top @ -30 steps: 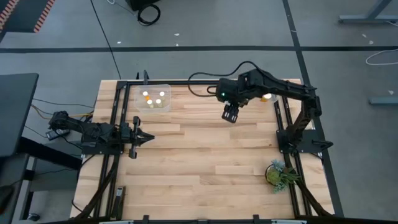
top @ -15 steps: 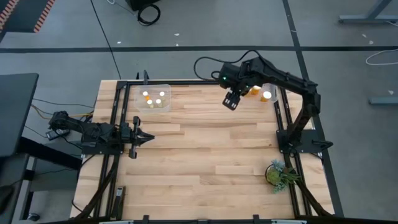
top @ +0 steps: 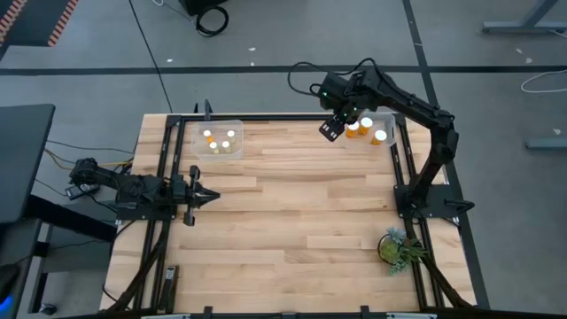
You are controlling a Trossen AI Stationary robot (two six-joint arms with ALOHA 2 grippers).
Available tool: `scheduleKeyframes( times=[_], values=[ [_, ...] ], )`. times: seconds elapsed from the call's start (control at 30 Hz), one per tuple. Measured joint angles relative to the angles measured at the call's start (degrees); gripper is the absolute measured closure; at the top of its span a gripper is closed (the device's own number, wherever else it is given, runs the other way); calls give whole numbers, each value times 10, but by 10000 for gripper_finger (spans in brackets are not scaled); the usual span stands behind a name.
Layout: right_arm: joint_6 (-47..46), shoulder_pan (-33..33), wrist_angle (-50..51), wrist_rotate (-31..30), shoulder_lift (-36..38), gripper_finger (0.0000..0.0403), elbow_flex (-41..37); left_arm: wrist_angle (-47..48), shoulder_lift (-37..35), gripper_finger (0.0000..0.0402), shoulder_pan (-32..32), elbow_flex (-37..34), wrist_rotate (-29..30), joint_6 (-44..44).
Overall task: Pick and place medicine bottles into bin by pill shape (circle, oval)
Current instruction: Put the orange capsule bottle into the right transparent bin
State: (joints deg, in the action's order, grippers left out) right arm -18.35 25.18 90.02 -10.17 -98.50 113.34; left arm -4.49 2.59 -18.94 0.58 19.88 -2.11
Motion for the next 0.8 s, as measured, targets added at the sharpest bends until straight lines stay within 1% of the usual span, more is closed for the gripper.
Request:
scheduleKeyframes(
  times=[0.2,0.3,0.47,0.57,0.8],
  values=[
    [-8,36,0,9,0,178,0,0,0,374,0,0,0,0],
    [-11,57,-1,9,0,178,-14,0,0,376,0,0,0,0],
    [-5,91,0,7,0,178,-67,0,0,369,0,0,0,0],
    [-1,107,0,-11,0,178,-104,0,0,365,0,0,0,0],
    [1,142,-7,-18,-1,178,-169,0,0,375,0,0,0,0]
  ],
)
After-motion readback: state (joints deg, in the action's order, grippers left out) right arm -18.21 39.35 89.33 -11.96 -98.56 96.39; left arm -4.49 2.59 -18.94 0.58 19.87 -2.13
